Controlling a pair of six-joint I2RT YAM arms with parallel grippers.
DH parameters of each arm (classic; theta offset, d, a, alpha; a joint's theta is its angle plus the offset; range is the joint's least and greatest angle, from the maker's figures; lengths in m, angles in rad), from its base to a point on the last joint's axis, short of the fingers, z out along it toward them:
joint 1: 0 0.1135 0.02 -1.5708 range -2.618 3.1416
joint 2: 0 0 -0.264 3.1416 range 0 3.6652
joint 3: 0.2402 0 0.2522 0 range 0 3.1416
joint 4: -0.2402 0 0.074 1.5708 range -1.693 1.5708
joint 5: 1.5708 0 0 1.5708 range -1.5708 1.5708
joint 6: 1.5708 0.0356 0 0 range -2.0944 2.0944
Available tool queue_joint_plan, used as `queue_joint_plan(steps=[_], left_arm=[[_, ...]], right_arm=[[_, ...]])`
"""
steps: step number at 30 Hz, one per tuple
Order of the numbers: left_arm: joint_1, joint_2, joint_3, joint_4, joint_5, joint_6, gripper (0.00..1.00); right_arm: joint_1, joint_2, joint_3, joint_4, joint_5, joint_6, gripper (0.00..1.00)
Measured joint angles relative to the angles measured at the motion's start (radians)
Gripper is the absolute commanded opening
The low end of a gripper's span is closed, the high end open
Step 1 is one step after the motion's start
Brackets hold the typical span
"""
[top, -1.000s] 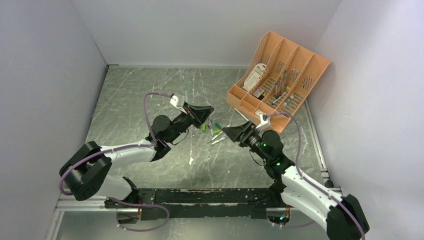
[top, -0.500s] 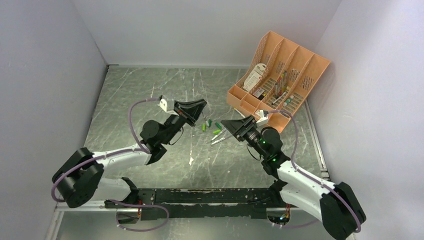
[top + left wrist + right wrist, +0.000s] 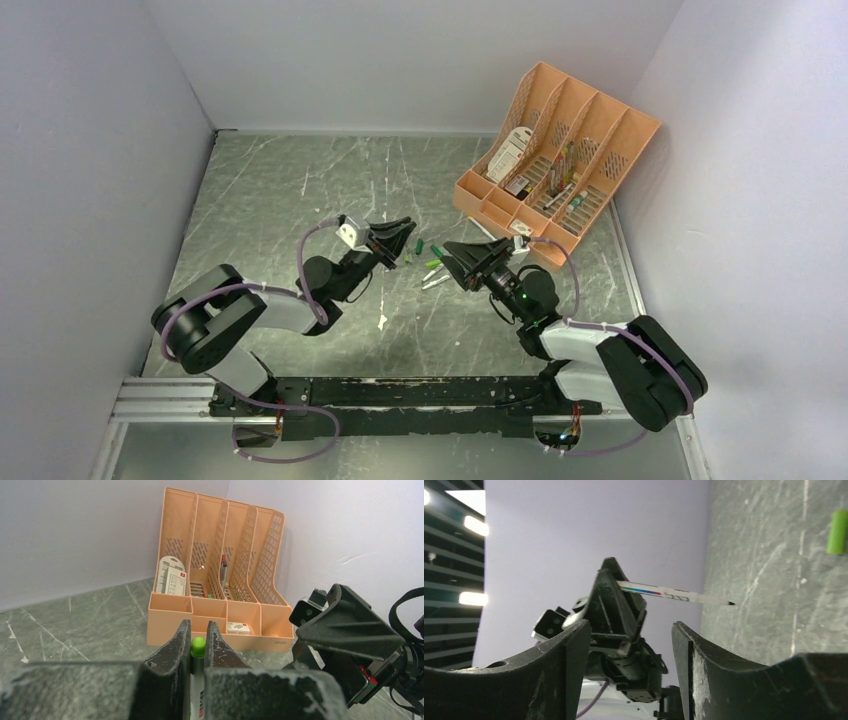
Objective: Insert the pens into the pen caps
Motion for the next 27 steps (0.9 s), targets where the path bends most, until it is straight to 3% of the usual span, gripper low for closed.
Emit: queue_joint_plan(steps=[13,20,27], left_arm=[[-0.064,0.074,0.072,0.007,0.046,0.167,0.07],[-0.111,0.122,0.153,0.013,0.115,0.318,0.07],[-0.134,0.135,0.175,0.014,0.142,0.371,0.07]], right_arm=[[0.002,0.021,0.022,0.030,0.005,0.211,0.62],[0.021,0.245,0.022,0.212,0.005,0.406,0.62],[0.052,0.432,0.028,0.356,0.040,0.472,0.61]])
